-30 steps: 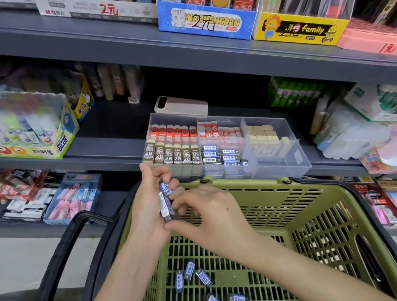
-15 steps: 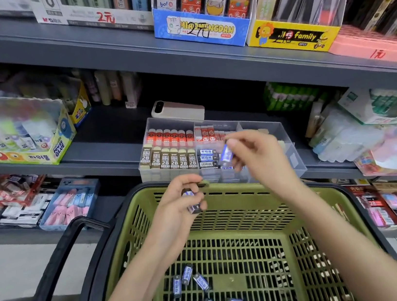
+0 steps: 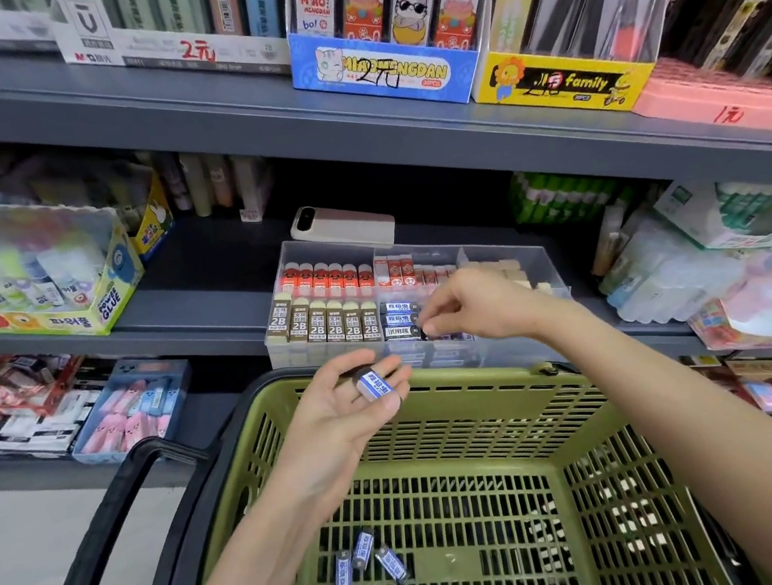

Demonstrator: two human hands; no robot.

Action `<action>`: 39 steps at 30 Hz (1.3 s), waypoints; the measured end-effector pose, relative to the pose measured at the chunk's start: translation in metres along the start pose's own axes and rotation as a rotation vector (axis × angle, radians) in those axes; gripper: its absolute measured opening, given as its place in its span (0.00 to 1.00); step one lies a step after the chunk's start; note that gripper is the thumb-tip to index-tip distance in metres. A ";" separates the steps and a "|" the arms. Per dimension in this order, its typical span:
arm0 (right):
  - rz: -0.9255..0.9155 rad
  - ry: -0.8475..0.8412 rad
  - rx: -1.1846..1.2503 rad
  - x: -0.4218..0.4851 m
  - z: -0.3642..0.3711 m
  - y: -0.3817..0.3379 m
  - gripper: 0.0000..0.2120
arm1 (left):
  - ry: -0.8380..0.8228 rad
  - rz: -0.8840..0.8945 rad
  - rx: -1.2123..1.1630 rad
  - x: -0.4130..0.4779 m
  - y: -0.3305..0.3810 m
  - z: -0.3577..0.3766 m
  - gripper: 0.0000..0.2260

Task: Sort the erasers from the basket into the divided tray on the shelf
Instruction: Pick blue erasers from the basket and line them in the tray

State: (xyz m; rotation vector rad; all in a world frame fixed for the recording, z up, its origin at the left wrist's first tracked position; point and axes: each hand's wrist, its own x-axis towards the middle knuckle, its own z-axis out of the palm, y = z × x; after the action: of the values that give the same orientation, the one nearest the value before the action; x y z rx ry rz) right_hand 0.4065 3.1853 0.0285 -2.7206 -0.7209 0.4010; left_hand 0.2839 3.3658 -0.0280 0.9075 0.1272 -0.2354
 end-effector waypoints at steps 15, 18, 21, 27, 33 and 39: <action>-0.015 0.059 -0.210 -0.005 -0.004 0.019 0.07 | -0.028 -0.009 0.006 0.000 0.002 -0.002 0.24; 0.013 -0.012 -0.203 0.002 -0.009 0.018 0.07 | -0.037 -0.005 0.009 0.000 0.001 -0.004 0.24; 0.017 0.017 -0.250 0.009 -0.009 0.018 0.06 | -0.043 0.000 0.016 0.001 0.001 -0.006 0.23; -0.047 0.102 -0.309 0.004 -0.002 0.020 0.07 | -0.046 0.020 0.051 0.002 0.002 -0.006 0.25; -0.064 0.042 -0.207 0.000 0.006 0.018 0.05 | -0.034 0.032 0.027 0.003 0.002 -0.003 0.23; -0.032 0.189 -0.080 -0.012 -0.001 -0.001 0.06 | -0.013 0.077 0.119 0.003 0.000 -0.005 0.18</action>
State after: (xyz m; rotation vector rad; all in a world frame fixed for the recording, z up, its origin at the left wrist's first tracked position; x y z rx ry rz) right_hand 0.3964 3.1797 0.0317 -2.7690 -0.7419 0.1066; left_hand 0.2870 3.3693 -0.0315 1.0269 0.0666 -0.1779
